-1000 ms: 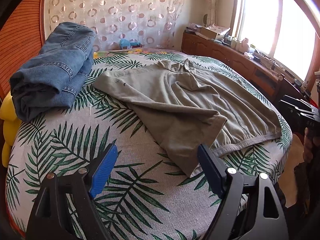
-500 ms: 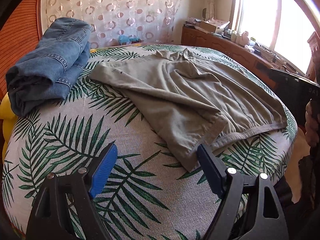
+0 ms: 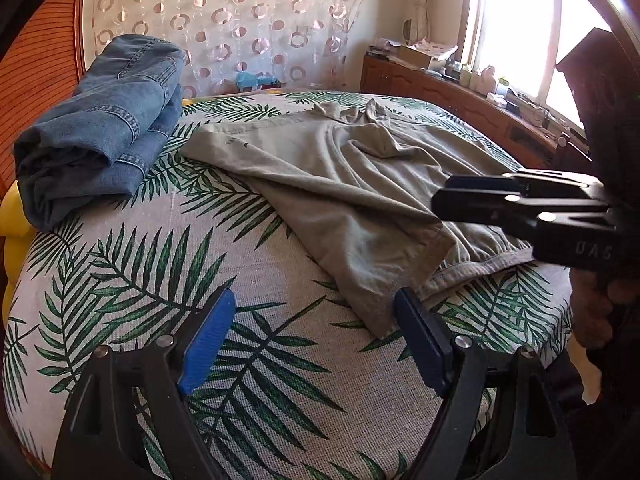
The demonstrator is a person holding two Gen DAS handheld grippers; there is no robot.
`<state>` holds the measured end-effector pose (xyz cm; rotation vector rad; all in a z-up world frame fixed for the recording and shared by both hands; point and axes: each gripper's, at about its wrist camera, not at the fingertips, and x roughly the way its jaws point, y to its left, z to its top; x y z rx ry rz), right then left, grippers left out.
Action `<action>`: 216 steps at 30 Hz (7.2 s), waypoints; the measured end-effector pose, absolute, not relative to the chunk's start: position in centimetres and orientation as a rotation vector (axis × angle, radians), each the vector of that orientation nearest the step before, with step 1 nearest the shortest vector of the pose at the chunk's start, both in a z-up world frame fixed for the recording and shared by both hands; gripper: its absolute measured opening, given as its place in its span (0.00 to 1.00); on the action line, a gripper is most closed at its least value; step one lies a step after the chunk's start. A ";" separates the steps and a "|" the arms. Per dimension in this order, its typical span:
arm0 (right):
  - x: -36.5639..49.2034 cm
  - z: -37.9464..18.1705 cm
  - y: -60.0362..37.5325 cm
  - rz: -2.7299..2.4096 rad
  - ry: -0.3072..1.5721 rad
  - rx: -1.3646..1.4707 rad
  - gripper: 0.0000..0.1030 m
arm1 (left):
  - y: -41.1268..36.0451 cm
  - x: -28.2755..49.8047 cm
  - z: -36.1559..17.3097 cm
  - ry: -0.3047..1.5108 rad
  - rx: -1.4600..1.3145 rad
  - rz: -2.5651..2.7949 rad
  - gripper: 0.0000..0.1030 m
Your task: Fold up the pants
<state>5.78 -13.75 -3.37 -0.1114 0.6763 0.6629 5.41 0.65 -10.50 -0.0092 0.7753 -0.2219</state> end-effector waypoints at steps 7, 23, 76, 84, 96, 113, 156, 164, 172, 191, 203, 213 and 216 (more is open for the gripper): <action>9.2 -4.2 -11.6 0.721 0.739 -0.102 0.24 | 1.6 4.9 -10.1 0.769 -0.036 -0.215 0.80; 9.3 0.7 -16.8 0.690 0.543 -0.019 0.01 | 0.6 4.3 -6.4 0.675 -0.036 -0.230 0.80; 1.7 -0.6 -29.4 0.302 0.605 0.072 0.32 | -10.2 10.1 -10.2 0.815 0.114 -0.359 0.80; 10.6 -0.2 -28.7 0.298 0.658 0.040 0.48 | -10.3 10.0 -10.3 0.810 0.117 -0.366 0.80; 20.0 -1.9 -28.5 0.266 0.821 0.078 0.10 | -10.2 10.0 -10.3 0.806 0.117 -0.368 0.80; 20.2 0.8 -29.0 0.126 0.720 0.030 0.20 | -10.2 9.8 -10.3 0.802 0.110 -0.374 0.80; 12.6 -3.8 -8.9 0.692 0.759 -0.241 0.08 | -2.3 6.7 -6.4 0.624 -0.013 -0.204 0.80; 12.6 -2.1 -11.1 0.685 0.694 -0.138 0.02 | -3.0 6.7 -6.8 0.636 -0.004 -0.221 0.80; 12.7 0.3 -15.3 0.586 0.635 -0.114 0.02 | -3.4 6.6 -6.9 0.637 0.004 -0.229 0.80; 16.3 1.0 -19.9 0.349 0.644 -0.165 0.02 | -4.6 6.7 -7.7 0.659 0.030 -0.251 0.80; 18.4 2.0 -20.4 0.277 0.629 -0.212 0.02 | -6.8 8.0 -8.6 0.701 0.072 -0.299 0.80; 19.9 1.3 -21.1 0.181 0.619 -0.224 0.02 | -7.5 9.9 -8.4 0.704 0.103 -0.300 0.80; 20.5 0.5 -21.1 0.151 0.631 -0.225 0.02 | -7.7 10.4 -8.6 0.716 0.103 -0.312 0.80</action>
